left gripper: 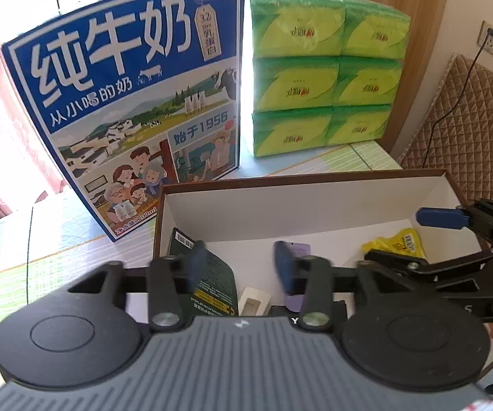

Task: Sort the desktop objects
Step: 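Open left tool to drop the green card while right tool releases the clear cup, then withdraw both tools from the box back over the table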

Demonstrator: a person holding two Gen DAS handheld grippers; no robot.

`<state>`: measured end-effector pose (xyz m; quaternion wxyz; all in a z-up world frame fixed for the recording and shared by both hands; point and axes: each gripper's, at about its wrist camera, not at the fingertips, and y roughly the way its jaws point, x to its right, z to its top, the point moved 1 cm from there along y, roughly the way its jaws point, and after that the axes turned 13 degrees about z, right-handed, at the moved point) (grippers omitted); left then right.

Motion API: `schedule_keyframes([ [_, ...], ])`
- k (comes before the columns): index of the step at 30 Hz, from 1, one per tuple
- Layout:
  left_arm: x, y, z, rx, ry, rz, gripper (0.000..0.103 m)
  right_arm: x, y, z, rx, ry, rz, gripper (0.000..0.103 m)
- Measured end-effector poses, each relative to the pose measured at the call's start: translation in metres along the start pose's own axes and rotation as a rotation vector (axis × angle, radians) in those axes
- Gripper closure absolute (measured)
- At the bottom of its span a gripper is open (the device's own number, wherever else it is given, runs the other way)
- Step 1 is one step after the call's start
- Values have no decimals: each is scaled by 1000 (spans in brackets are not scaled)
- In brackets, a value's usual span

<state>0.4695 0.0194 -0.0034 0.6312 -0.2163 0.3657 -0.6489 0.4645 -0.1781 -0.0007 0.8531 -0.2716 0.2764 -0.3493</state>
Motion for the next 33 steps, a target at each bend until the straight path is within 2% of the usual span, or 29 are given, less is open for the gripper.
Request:
schedule_keyframes([
  [3, -1, -10, -2, 15, 1, -7, 45, -1, -13, -4, -1, 5, -12, 5],
  [4, -1, -14, -3, 18, 0, -8, 37, -2, -17, -6, -4, 9, -19, 2],
  [10, -2, -43, -14, 47, -29, -28, 15, -9, -46, -20, 2, 18, -18, 2],
  [17, -4, -78, -41, 47, -49, -8, 12, -29, -76, -41, 3, -17, -42, 2],
  [22, -11, -103, -64, 55, -81, 18, 11, -40, -97, -55, 19, -10, -51, 2],
  [33, -27, -151, -106, 27, -162, 23, 11, -65, -140, -80, 48, 17, -38, 2],
])
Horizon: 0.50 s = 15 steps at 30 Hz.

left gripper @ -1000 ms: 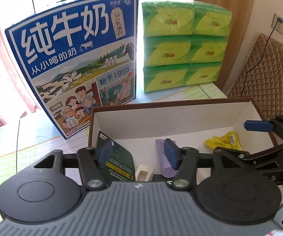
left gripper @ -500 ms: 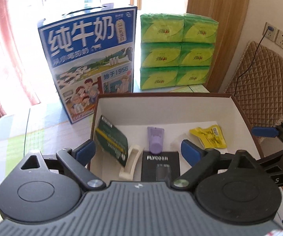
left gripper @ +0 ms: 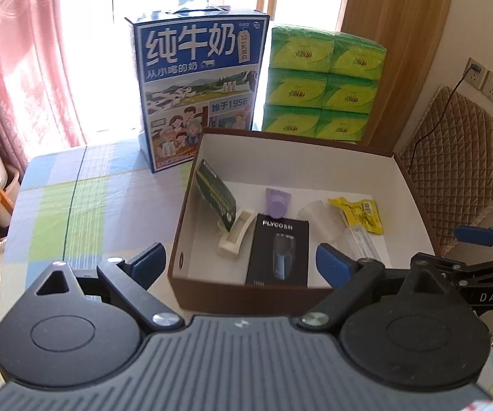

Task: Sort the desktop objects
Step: 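Withdraw both tools from the box back over the table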

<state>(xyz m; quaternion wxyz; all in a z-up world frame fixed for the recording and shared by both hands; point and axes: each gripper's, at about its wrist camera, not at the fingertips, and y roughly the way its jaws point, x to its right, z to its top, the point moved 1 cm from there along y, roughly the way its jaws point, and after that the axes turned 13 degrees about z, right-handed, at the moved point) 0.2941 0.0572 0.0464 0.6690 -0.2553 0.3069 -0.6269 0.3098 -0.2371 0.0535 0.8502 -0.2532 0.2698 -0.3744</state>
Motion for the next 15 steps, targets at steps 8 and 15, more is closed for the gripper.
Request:
schedule_keyframes([
  [8, 1, -34, -31, -2, -6, 16, 11, -18, -25, -20, 5, 15, 6, 2],
  [15, 3, -51, -62, -35, -10, 9, 11, -36, -39, -42, -11, 2, 13, 2],
])
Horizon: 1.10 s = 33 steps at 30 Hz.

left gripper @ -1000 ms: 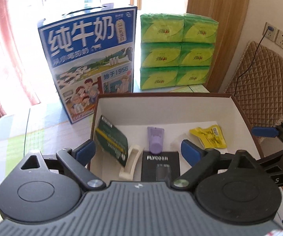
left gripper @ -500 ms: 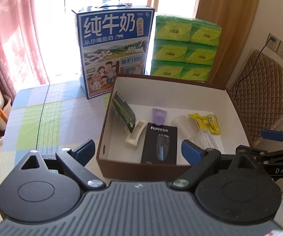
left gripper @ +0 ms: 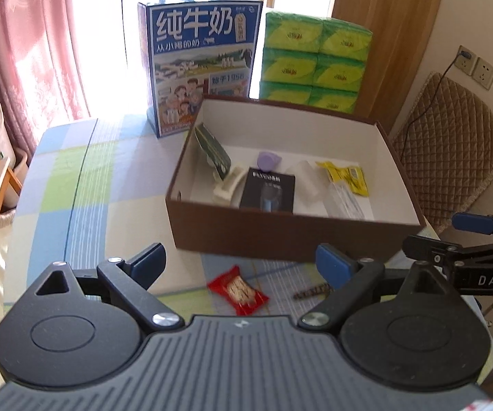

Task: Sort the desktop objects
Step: 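Withdraw both tools from the box back over the table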

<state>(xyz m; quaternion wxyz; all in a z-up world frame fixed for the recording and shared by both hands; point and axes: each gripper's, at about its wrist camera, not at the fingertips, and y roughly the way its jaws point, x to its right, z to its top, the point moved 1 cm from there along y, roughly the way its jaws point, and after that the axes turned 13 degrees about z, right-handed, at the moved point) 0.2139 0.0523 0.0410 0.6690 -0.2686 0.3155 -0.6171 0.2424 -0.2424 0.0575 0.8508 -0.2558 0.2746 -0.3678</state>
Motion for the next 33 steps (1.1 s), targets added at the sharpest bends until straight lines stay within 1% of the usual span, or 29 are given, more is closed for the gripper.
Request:
schedule_keyframes([
  [3, 0, -8, -10, 0, 3, 16, 11, -7, -6, -9, -5, -1, 7, 2],
  [10, 0, -19, -27, -13, 4, 18, 11, -16, -13, -26, -23, -5, 10, 2],
  [14, 2, -23, -37, -17, 14, 36, 11, -19, -14, -37, -42, -4, 5, 2],
  [21, 5, -21, -52, -51, 33, 40, 11, -16, -15, -52, -65, 9, -26, 2],
  [24, 6, -18, -57, -67, 38, 43, 11, -12, -15, -58, -80, 28, -27, 2],
  [28, 10, -15, -64, -79, 62, 64, 11, -9, -14, -67, -109, 57, -18, 2],
  [33, 12, -11, -70, -107, 74, 63, 11, -7, -10, -73, -132, 63, -39, 2],
])
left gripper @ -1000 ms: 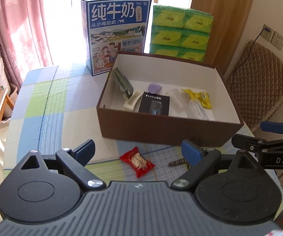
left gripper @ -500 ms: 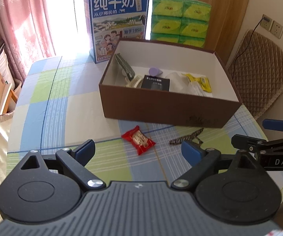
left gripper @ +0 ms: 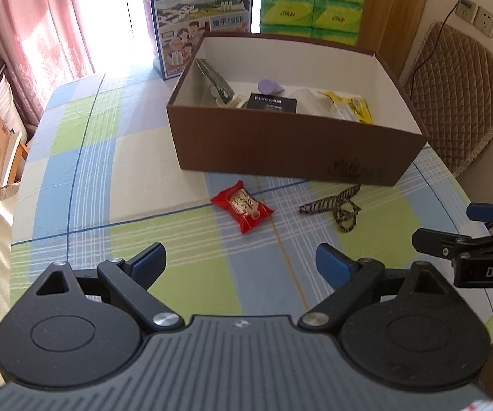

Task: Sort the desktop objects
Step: 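Withdraw both tools from the box back over the table, then close left tool on the red snack packet while right tool closes on the striped hair clip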

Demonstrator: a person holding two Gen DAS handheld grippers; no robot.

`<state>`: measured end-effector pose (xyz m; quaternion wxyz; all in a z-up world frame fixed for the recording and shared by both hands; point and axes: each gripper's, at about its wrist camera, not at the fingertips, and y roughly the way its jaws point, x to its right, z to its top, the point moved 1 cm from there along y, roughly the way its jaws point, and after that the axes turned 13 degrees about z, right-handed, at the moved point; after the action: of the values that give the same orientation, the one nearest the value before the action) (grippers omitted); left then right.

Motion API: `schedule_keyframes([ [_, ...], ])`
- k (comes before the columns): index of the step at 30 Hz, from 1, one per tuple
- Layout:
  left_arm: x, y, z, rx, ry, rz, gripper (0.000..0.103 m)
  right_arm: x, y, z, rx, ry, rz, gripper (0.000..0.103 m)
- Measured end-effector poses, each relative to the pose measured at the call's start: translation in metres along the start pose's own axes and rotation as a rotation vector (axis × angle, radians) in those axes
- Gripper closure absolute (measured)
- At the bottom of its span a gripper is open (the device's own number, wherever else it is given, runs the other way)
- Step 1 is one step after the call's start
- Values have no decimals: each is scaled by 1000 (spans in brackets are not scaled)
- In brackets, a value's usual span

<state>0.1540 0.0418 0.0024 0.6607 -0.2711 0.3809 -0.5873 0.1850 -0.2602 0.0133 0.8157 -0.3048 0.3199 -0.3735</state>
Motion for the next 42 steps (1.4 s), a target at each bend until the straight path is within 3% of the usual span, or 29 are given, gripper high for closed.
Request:
schedule_keyframes([
  [21, 5, 30, -4, -65, 31, 39, 9, 6, 31, -6, -82, -4, -1, 2],
  [31, 10, 52, -8, -119, 51, 34, 9, 12, 54, -8, -139, 7, 5, 2],
  [42, 14, 75, -8, -158, 49, 18, 9, 15, 75, -2, -140, 15, 20, 2],
])
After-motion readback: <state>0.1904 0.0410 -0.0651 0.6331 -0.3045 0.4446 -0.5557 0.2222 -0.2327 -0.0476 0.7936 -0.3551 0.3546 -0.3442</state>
